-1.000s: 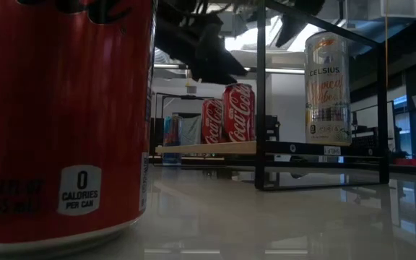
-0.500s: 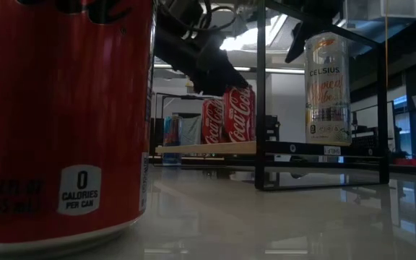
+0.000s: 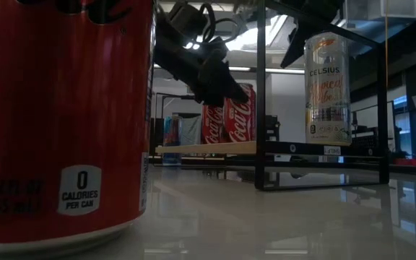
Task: Place canned beverage on shelf
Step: Put the red white soda can on the shelf aligned with the other red white soda can
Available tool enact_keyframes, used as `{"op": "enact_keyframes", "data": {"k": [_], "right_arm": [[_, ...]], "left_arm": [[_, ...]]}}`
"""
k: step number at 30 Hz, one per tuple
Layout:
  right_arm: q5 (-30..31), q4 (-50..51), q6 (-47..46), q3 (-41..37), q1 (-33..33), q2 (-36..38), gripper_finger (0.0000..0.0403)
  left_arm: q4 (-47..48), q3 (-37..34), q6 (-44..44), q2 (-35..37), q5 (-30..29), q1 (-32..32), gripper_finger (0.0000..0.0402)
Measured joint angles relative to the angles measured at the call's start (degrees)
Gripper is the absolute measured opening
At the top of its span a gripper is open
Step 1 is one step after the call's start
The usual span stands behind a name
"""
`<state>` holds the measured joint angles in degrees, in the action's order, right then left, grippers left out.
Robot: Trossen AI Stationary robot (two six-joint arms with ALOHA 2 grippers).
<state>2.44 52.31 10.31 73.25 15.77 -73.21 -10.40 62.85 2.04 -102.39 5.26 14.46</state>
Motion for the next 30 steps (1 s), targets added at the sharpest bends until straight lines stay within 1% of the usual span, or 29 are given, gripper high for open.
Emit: {"op": "enact_keyframes", "data": {"k": [10,15,19,23,27,30], "right_arm": [[-0.02,0.04,0.0,0.0,0.0,0.0,0.039],[-0.03,0.11,0.0,0.0,0.0,-0.01,0.039],[-0.02,0.13,0.01,0.0,0.0,0.0,0.039],[-0.06,0.15,-0.01,0.0,0.0,-0.02,0.039],[-0.04,0.15,-0.01,0.0,0.0,-0.02,0.039],[-0.04,0.15,-0.01,0.0,0.0,-0.02,0.039]], "left_arm": [[-0.04,0.0,-0.02,0.0,-0.07,0.0,0.0277],[0.22,0.02,-0.01,0.26,-0.04,0.0,0.0275],[1.86,0.0,0.03,2.33,0.36,0.26,0.0277],[3.51,0.0,1.12,6.51,0.67,1.26,0.0277],[7.91,0.02,3.21,10.47,0.44,2.61,0.0277],[10.14,0.02,4.25,13.75,1.9,4.09,0.0277]]}}
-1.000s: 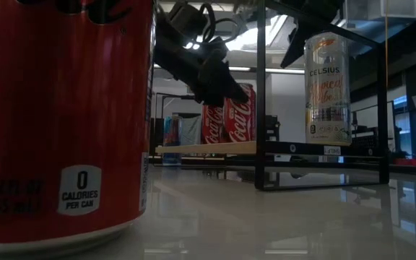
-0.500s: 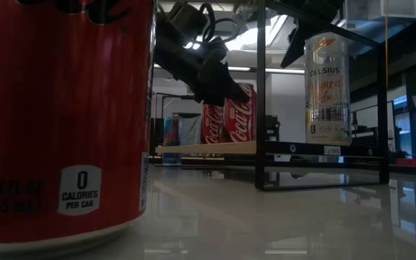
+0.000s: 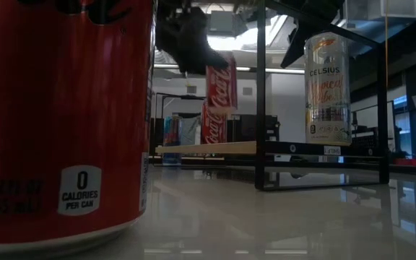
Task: Place canned beverage on shelf
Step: Put the red white soda can on the shelf aligned with the other red white soda can
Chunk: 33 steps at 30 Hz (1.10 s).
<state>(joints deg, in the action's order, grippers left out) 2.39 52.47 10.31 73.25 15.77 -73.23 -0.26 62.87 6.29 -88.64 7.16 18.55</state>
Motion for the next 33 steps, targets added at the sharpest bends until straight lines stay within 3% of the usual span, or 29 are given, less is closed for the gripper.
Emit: {"op": "enact_keyframes", "data": {"k": [5,14,33], "right_arm": [[-0.05,-0.02,0.0,0.0,0.0,0.0,0.039],[-0.48,-0.05,-0.24,0.0,0.0,0.0,0.039],[-0.46,-0.08,-0.24,0.0,0.0,0.0,0.039]], "left_arm": [[5.72,0.02,3.08,3.53,2.79,3.15,0.0277],[12.31,-0.43,7.75,2.75,5.92,7.27,0.0277],[-1.26,-11.32,6.38,3.06,2.58,9.2,0.0277]]}}
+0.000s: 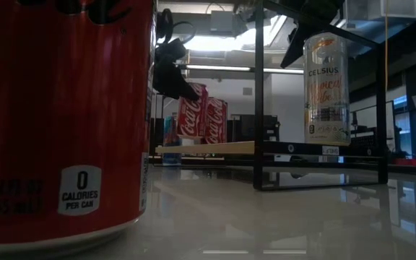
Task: Place canned beverage on shelf
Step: Put the red white soda can on the shelf aligned with the other red white soda can
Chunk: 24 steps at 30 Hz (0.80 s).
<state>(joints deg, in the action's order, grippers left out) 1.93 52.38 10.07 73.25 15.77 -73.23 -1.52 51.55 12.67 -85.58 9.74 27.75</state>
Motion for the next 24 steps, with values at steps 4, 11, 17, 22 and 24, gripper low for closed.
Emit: {"op": "enact_keyframes", "data": {"k": [4,11,17,22,24], "right_arm": [[0.0,0.0,0.01,0.0,0.0,0.0,0.039],[0.0,0.0,0.02,0.0,0.0,0.0,0.039],[0.0,0.02,0.02,0.02,0.0,0.0,0.039],[0.0,0.0,0.02,0.02,0.0,0.0,0.039],[0.0,0.0,0.02,0.02,0.0,0.0,0.039]], "left_arm": [[0.04,0.0,-0.12,-0.02,-0.23,-0.28,0.0277],[-1.63,-0.12,-3.38,-0.15,-1.4,-2.92,0.0277],[-0.66,-0.35,-7.79,1.54,-5.98,-5.47,0.0277],[1.64,-0.37,-11.7,4.09,-10.62,-6.64,0.0277],[2.48,-0.37,-13.54,4.35,-13.05,-6.89,0.0277]]}}
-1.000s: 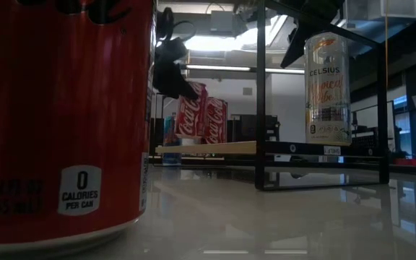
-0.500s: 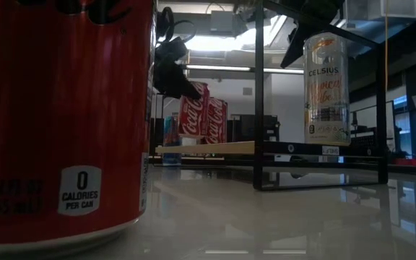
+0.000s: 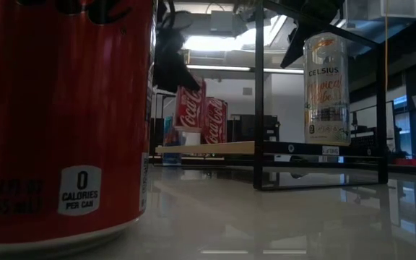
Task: Place canned beverage on shelf
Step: Put the red white soda can on the shelf aligned with the other red white soda can
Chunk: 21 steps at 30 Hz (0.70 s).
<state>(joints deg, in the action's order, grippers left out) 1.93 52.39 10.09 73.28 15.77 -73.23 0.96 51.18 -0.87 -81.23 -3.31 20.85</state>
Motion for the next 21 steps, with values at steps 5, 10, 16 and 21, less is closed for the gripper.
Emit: {"op": "enact_keyframes", "data": {"k": [5,10,16,21], "right_arm": [[0.0,0.01,0.0,0.0,0.0,0.0,0.039],[0.0,0.01,0.0,0.0,0.0,0.0,0.039],[0.0,0.01,0.0,0.0,0.0,0.0,0.039],[0.0,-0.01,0.0,0.0,0.0,0.0,0.039]], "left_arm": [[0.97,-0.33,-2.27,-0.11,-5.01,-1.32,0.0277],[-0.54,-2.59,-3.1,-0.17,-6.66,-1.83,0.0277],[-5.41,-5.9,-3.54,-0.17,-7.99,-1.74,0.0277],[-9.12,-8.22,-3.54,-0.17,-8.23,-1.74,0.0277]]}}
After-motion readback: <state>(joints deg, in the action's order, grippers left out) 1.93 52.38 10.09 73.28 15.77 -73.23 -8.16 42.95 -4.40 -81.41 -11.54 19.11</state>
